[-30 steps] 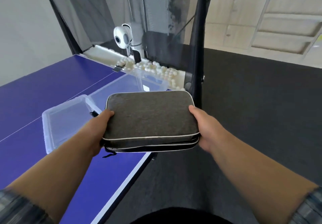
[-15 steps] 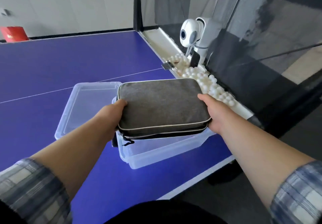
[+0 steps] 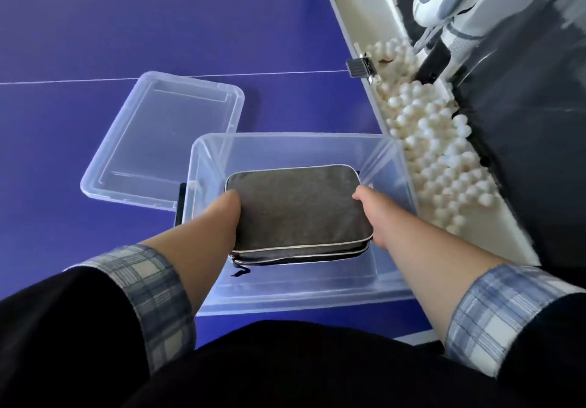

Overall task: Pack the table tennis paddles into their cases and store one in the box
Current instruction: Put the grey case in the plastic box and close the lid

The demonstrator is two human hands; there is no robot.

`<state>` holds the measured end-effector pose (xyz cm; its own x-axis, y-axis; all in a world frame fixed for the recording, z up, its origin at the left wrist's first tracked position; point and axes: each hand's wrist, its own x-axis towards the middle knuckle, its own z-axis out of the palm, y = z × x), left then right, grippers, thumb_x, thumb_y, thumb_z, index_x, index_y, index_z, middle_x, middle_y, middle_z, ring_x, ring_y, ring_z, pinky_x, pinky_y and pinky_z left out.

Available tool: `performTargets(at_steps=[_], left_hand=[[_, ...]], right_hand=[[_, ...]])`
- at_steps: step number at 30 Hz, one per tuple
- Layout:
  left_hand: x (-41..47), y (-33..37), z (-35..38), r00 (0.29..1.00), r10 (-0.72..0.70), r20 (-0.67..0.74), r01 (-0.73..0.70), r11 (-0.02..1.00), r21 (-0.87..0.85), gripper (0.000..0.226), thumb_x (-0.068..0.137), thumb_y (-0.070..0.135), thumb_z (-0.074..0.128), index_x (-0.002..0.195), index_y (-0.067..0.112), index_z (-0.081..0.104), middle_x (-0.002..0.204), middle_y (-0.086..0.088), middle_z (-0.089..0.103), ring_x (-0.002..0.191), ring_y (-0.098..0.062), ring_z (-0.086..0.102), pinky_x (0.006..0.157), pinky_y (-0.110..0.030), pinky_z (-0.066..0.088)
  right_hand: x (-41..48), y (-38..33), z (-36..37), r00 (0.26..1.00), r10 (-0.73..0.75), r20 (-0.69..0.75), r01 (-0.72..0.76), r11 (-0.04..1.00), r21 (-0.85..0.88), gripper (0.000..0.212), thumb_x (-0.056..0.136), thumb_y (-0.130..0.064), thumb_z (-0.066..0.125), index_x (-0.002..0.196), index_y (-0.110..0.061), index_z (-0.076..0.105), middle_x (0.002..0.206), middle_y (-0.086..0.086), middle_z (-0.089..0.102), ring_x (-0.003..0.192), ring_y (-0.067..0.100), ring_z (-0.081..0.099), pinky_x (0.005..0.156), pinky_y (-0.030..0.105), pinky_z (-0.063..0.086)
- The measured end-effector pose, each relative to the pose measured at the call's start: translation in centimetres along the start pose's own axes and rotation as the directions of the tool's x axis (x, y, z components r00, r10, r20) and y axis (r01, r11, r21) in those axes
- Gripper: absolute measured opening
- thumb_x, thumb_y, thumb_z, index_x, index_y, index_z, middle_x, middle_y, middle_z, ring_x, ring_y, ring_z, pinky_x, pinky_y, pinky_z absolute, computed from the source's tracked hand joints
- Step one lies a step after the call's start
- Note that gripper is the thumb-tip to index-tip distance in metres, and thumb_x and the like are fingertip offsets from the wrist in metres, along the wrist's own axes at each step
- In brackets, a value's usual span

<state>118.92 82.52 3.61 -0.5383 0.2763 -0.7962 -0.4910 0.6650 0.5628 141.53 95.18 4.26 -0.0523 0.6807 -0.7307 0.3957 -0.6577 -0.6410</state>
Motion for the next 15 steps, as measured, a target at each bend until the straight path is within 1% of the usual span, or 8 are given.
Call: performTargets(at_steps=[2,4,5,7,10,11,13,15], left_hand=[[1.1,-0.6,0.8,0.999,-0.024,-0.046,0.024,1.000,0.009,0.043,0.093,0.024,0.041,0.133,0.014,0.054,0.133,-0.007,0.057,0.124,-0.028,0.052,0.109,-0.042,0.038],[1.8,-1.1,1.4,0.997,-0.038,-0.064,0.041,0.998,0.041,0.045,0.095,0.026,0.042,0.137,0.012,0.052,0.137,-0.009,0.056,0.126,-0.030,0.051,0.109,-0.042,0.038],[2.1,-1.1,1.7,0.996,-0.038,-0.079,0.044,0.996,0.077,0.046,0.096,0.027,0.041,0.138,0.011,0.051,0.139,-0.010,0.054,0.127,-0.031,0.051,0.108,-0.042,0.039],[2.5,-1.5,2.0,0.994,-0.019,-0.104,0.033,0.990,0.137,0.048,0.096,0.029,0.040,0.138,0.011,0.051,0.139,-0.012,0.054,0.127,-0.033,0.050,0.109,-0.044,0.038],[2.3,-2.2,2.4,0.990,0.007,-0.144,0.031,0.964,0.263,0.052,0.093,0.032,0.040,0.137,0.007,0.051,0.134,-0.016,0.055,0.122,-0.037,0.051,0.108,-0.047,0.038],[1.7,-2.3,2.5,0.986,0.004,-0.165,0.048,0.951,0.306,0.052,0.093,0.031,0.041,0.137,0.005,0.051,0.133,-0.018,0.055,0.119,-0.038,0.052,0.103,-0.044,0.041],[0.2,-1.8,2.8,0.983,0.044,-0.178,0.031,0.918,0.395,0.049,0.091,0.027,0.048,0.134,0.004,0.053,0.128,-0.020,0.057,0.105,-0.037,0.057,0.084,-0.037,0.045],[-1.5,-0.9,2.5,0.979,0.154,-0.132,-0.071,0.869,0.489,0.046,0.087,0.024,0.051,0.130,0.009,0.054,0.125,-0.017,0.057,0.088,-0.031,0.055,0.073,-0.033,0.043]], right_hand=[[1.4,0.3,0.2,0.999,0.030,0.013,-0.030,0.999,-0.028,0.045,0.066,-0.034,0.054,0.105,-0.016,0.065,0.107,0.013,0.071,0.097,0.032,0.069,0.088,0.042,0.054],[2.3,0.7,0.3,0.999,0.048,0.011,-0.047,0.998,-0.044,0.053,0.065,-0.035,0.054,0.113,-0.015,0.063,0.115,0.015,0.068,0.106,0.034,0.065,0.097,0.048,0.051],[2.7,1.0,0.4,0.999,0.045,0.007,-0.045,0.998,-0.043,0.054,0.065,-0.035,0.053,0.115,-0.017,0.062,0.116,0.015,0.067,0.107,0.034,0.065,0.097,0.049,0.052],[2.9,1.3,0.6,0.999,0.033,0.009,-0.032,0.999,-0.037,0.049,0.067,-0.032,0.051,0.114,-0.020,0.060,0.110,0.014,0.066,0.100,0.033,0.065,0.086,0.043,0.055],[2.7,1.7,0.4,1.000,0.009,-0.020,-0.010,0.997,-0.071,0.027,0.078,-0.024,0.050,0.102,-0.018,0.060,0.094,0.011,0.063,0.082,0.029,0.060,0.076,0.037,0.050],[2.6,1.9,0.3,0.999,-0.003,-0.048,-0.002,0.994,-0.110,0.023,0.082,-0.021,0.049,0.101,-0.017,0.061,0.089,0.009,0.061,0.076,0.028,0.057,0.072,0.034,0.048],[2.5,2.0,0.1,0.995,-0.046,-0.094,0.028,0.983,-0.180,0.028,0.084,-0.019,0.049,0.109,-0.016,0.061,0.086,0.007,0.062,0.069,0.025,0.054,0.063,0.029,0.043],[1.9,1.6,0.4,0.983,-0.116,-0.142,0.077,0.964,-0.253,0.035,0.084,-0.018,0.051,0.118,-0.018,0.058,0.100,0.007,0.065,0.073,0.026,0.057,0.061,0.031,0.044]])
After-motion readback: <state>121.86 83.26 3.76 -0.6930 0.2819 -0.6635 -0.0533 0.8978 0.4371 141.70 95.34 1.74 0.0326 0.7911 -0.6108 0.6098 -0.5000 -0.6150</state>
